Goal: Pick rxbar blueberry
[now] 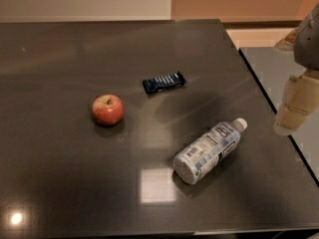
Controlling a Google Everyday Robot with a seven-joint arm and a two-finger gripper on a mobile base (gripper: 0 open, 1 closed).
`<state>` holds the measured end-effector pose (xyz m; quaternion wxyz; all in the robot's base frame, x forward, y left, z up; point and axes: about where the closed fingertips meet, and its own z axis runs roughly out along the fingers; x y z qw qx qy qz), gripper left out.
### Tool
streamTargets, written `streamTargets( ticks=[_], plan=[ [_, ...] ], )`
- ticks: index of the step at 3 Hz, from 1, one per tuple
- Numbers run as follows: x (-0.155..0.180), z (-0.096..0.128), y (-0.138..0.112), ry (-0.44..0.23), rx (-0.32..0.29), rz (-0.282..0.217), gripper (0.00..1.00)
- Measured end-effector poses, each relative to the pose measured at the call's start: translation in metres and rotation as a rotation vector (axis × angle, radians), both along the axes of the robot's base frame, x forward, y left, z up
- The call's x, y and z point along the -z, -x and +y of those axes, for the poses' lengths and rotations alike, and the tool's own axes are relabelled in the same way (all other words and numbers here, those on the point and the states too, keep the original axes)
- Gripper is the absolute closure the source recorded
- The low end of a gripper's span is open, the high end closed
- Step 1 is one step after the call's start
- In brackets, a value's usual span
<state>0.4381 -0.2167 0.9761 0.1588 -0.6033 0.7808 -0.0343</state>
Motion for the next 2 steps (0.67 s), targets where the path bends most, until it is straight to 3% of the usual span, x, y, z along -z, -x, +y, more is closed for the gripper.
streamTargets(
  ticks=[2],
  plan=[
    [-0.001, 0.005, -0.013, -0.004, -0.036, 0.002, 0.00]
  ],
)
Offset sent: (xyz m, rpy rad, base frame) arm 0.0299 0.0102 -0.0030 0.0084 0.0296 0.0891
